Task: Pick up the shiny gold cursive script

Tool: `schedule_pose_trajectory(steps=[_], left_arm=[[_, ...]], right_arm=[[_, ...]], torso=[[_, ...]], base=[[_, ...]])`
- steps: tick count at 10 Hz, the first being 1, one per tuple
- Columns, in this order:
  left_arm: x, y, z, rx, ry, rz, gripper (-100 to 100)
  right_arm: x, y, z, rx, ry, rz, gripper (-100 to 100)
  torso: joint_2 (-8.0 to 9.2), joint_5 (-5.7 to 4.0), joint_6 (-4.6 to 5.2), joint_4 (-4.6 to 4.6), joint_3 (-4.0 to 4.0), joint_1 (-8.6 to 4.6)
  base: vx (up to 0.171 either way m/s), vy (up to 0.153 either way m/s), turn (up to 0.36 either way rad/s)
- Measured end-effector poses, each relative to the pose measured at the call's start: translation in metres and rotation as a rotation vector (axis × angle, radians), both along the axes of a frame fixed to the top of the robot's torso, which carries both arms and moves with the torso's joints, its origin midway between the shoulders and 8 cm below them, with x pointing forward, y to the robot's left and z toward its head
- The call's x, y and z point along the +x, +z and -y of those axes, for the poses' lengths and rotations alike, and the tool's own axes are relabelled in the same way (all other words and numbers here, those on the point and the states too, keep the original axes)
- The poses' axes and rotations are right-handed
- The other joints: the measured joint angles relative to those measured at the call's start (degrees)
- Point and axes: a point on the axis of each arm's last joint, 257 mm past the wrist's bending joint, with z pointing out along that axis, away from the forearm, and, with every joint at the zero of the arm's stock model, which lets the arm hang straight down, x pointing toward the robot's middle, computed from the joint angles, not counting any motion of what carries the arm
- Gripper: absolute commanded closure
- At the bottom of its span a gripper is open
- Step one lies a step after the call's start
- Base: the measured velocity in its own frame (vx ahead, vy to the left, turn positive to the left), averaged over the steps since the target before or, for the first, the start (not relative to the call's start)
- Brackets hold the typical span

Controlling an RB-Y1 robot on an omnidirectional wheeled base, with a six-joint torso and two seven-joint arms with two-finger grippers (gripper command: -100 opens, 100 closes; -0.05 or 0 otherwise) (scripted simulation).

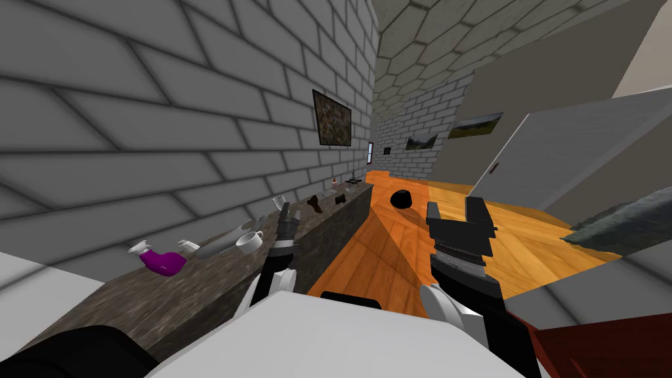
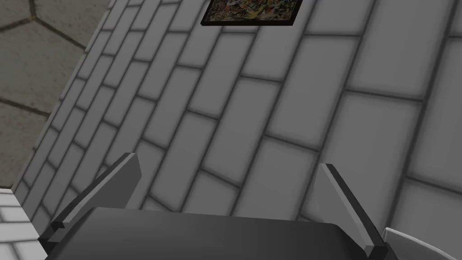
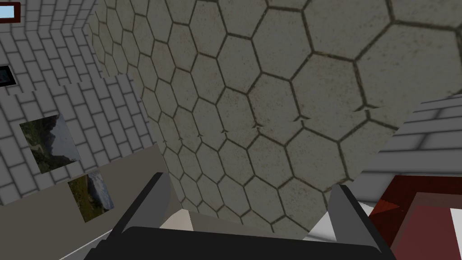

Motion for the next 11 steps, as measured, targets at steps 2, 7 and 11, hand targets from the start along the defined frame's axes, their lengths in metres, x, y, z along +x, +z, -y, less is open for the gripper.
schedule_pose_trajectory(steps=[2, 7, 11], left_arm=[[0.004, -0.004, 0.001, 0.019, -0.027, -0.024, -100], [0.024, -0.03, -0.01, -0.023, -0.098, -0.141, -100], [0.036, -0.051, -0.019, -0.102, -0.124, -0.226, -100]], right_arm=[[0.0, 0.0, 0.0, 0.0, 0.0, 0.0, 0], [0.0, 0.0, 0.0, 0.0, 0.0, 0.0, 0], [0.0, 0.0, 0.0, 0.0, 0.0, 0.0, 0]], torso=[[0.0, 0.02, 0.0, 0.0, 0.0, 0.07], [-0.03, 0.05, 0.0, -0.01, -0.02, 0.2], [-0.01, 0.02, 0.0, 0.0, 0.0, 0.09]], base=[[0.001, 0.018, -0.037], [0.002, 0.041, -0.053], [-0.002, 0.026, -0.037]])
